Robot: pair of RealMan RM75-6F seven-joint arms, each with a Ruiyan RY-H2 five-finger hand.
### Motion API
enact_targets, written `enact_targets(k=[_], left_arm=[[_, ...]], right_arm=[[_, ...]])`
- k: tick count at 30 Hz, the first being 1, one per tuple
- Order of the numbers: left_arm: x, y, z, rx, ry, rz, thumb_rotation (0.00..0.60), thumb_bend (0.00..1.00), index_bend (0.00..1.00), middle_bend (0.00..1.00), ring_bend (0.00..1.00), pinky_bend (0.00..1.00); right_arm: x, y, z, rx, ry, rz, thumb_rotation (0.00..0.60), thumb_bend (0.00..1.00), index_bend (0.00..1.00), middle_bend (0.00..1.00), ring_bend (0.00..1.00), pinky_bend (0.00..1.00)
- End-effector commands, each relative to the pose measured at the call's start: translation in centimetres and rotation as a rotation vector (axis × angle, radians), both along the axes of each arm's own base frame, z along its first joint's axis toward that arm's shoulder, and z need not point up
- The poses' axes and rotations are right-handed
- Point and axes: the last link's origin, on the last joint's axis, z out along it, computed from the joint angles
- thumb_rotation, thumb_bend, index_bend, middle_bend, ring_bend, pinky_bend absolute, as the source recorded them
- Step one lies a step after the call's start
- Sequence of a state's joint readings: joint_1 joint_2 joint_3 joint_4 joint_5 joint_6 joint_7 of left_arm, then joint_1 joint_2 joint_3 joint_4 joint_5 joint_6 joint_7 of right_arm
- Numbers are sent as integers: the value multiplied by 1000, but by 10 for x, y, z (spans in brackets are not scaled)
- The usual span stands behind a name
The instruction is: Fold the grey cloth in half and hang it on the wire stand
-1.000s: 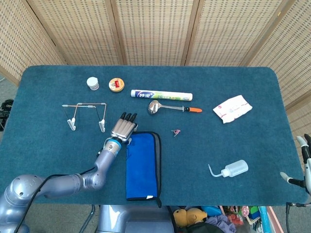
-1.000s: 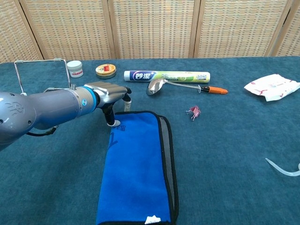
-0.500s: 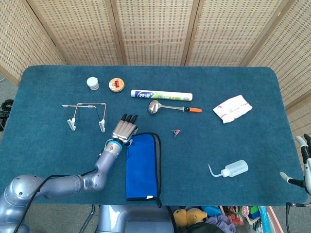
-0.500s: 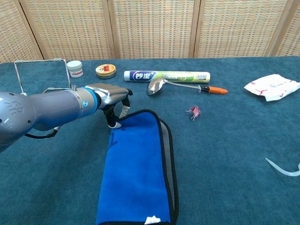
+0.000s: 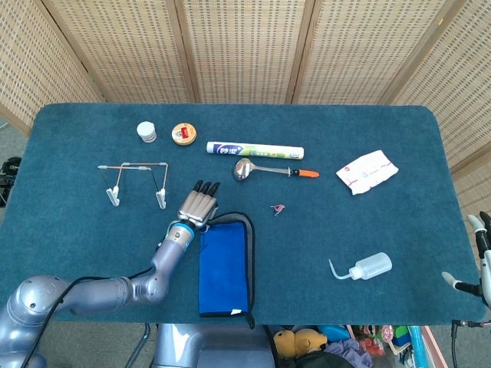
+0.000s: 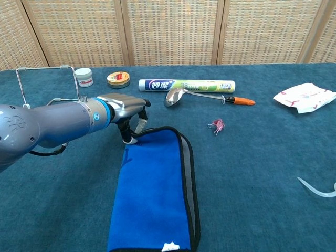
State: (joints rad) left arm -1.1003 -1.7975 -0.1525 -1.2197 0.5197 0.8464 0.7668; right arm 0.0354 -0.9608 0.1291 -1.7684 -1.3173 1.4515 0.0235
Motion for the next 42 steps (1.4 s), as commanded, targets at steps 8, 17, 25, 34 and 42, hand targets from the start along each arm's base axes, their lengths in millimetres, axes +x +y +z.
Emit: enact_targets(k=[8,17,25,34,42], left_arm=[[6,7,12,34,-13,-41,600,718,796,0,0,0],[22,18,41,85,-42,-58,600,777,798,0,0,0],[35,30,74,141,-58,-71,600,820,796,0,0,0],[47,42,119,224,-110,-63,600,878,796,0,0,0],[45,59,169,319,-164,-22,600,885,796,0,0,0]], right_arm=[[0,0,0,1,-1,2,600,0,0,0,0,0],[1,1,0,2,-5,4,600,0,0,0,0,0],[2,1,1,3,-7,8,600,0,0,0,0,0],[3,2,1,4,-11,13,600,0,0,0,0,0],[5,4,1,6,-14,19,600,0,0,0,0,0]])
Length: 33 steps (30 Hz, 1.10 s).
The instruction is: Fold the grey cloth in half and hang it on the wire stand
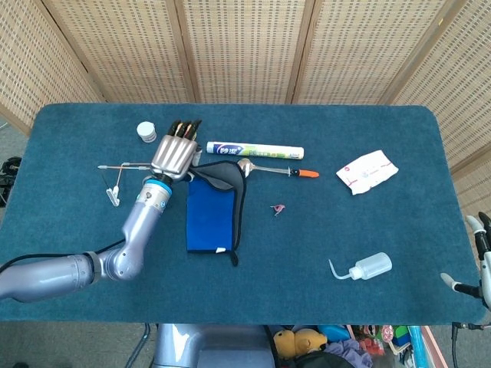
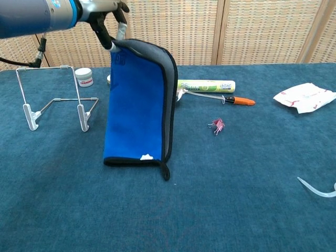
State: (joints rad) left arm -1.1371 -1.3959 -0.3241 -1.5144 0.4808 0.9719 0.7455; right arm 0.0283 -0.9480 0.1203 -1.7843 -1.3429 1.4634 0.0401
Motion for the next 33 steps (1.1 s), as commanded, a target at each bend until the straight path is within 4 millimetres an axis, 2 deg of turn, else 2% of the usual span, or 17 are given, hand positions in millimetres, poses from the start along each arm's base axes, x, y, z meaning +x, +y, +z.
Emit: enact_targets(k=[1,7,14,15,24,33], left_arm=[[-3,5,17,28,-29,20,600,888,796,0,0,0],[-17,14,49,80,-62,62,600,894,796,0,0,0],[-31,17,73,113,-76,93,600,895,794,0,0,0],[-40,17,87,142,-82,111,600,894,794,0,0,0],[-65,11,130,180,-138,163,600,897,789,0,0,0],[-96,-6,152,183,-166,198,600,894,789,0,0,0]], right_arm=[[0,0,0,1,0,1,600,0,0,0,0,0],[2,1,-1,4,-2,6,600,0,0,0,0,0],[3,2,-1,9,-5,12,600,0,0,0,0,0],[4,3,-2,12,-7,17,600,0,0,0,0,0],[6,5,-2,20,-11,33,600,0,0,0,0,0],[10,9,-3,31,-15,56,600,0,0,0,0,0]])
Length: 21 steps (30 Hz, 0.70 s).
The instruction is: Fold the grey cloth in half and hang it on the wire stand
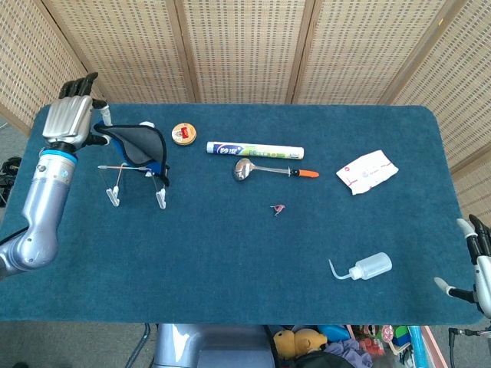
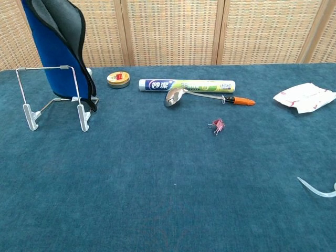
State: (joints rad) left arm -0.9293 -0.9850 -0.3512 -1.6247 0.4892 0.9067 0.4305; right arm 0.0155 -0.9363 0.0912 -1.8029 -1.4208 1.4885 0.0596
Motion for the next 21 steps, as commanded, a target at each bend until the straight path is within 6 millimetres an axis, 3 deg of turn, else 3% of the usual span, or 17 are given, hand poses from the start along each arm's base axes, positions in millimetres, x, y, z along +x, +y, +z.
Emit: enact_targets(k=[1,12,21], left_arm=[[-9,-8,6,-5,-13,5,600,895,789,0,0,0],[-30,-28,26,2,-33,19,600,895,787,0,0,0],[-56,-55,17,-70,-31,45,600,896,780,0,0,0]], right_arm=[[0,1,0,2,-1,3,600,0,0,0,0,0],[3,3,1,5,-10,18,600,0,0,0,0,0],[5,8,3,4,-22,35,600,0,0,0,0,0]])
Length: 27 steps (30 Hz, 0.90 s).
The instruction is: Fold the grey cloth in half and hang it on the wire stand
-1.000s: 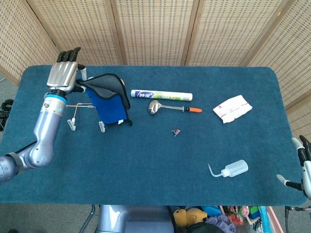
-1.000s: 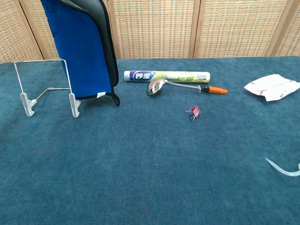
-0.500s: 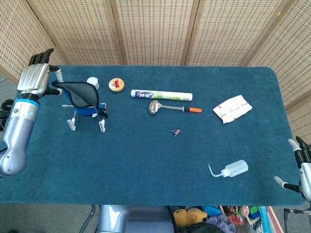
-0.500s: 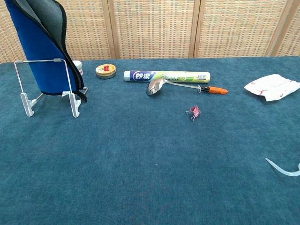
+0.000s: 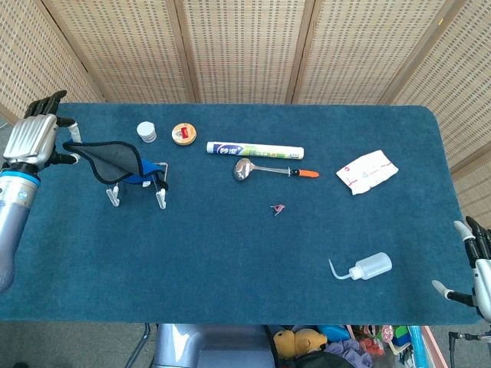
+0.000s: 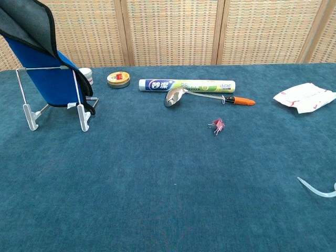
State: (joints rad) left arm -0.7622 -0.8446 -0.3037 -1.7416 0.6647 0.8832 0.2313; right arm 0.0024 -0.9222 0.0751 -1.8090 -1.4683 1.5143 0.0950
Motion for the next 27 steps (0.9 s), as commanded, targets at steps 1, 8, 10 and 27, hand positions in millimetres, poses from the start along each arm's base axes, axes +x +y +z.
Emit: enact_targets(k=[1,8,10,27], left_arm=[[-12,-13,-6,-31,4,8,600,896,779,0,0,0],[-43,-31,-26,-80,-7,36,600,895,778,0,0,0],[-51,-35,-32,-90,5,47,600,895,775,0,0,0],[-81,-38,-86,-154,1,45,600,305,20,0,0,0]], right_arm=[[1,2,1,0,-2,4,600,0,0,0,0,0],[4,9,4,1,-11,28,600,0,0,0,0,0],[4,10,4,1,-13,33,600,0,0,0,0,0],[6,17,8,1,-21,55,600,0,0,0,0,0]])
